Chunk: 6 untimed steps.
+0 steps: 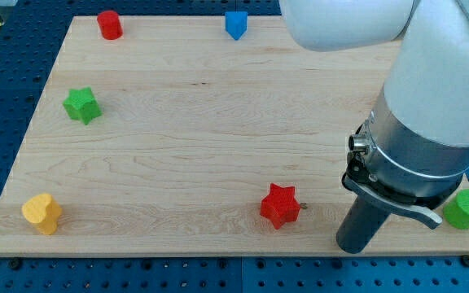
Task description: Slightly push the red star upwards of the board
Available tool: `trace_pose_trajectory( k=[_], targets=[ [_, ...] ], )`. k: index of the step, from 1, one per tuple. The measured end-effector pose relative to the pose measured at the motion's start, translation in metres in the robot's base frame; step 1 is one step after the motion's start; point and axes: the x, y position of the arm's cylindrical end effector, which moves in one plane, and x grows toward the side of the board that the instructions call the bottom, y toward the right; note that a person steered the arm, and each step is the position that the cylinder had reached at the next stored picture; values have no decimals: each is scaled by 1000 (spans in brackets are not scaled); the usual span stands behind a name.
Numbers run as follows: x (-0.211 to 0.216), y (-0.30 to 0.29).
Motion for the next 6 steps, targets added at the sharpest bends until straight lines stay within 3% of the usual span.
trace_pose_trajectory(
  k=[2,4,6],
  targets=[
    [-1,-5],
    [0,-92],
    [-30,-70]
  ],
)
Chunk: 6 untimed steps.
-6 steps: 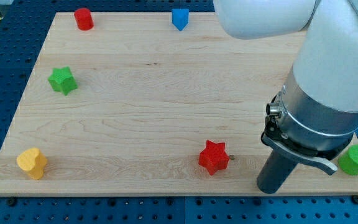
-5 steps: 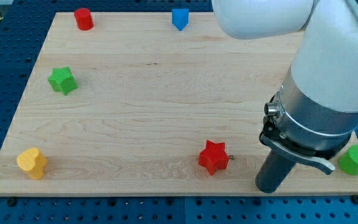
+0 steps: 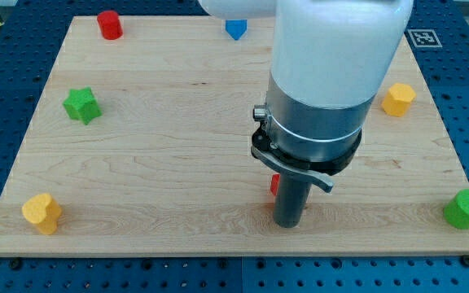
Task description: Slightly push the red star upwards of the board
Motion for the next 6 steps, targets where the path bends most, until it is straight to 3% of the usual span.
trace_pose_trajectory(
  k=[2,5,6],
  targets=[
    [0,7],
    [-35,3],
    [-41,-54]
  ],
)
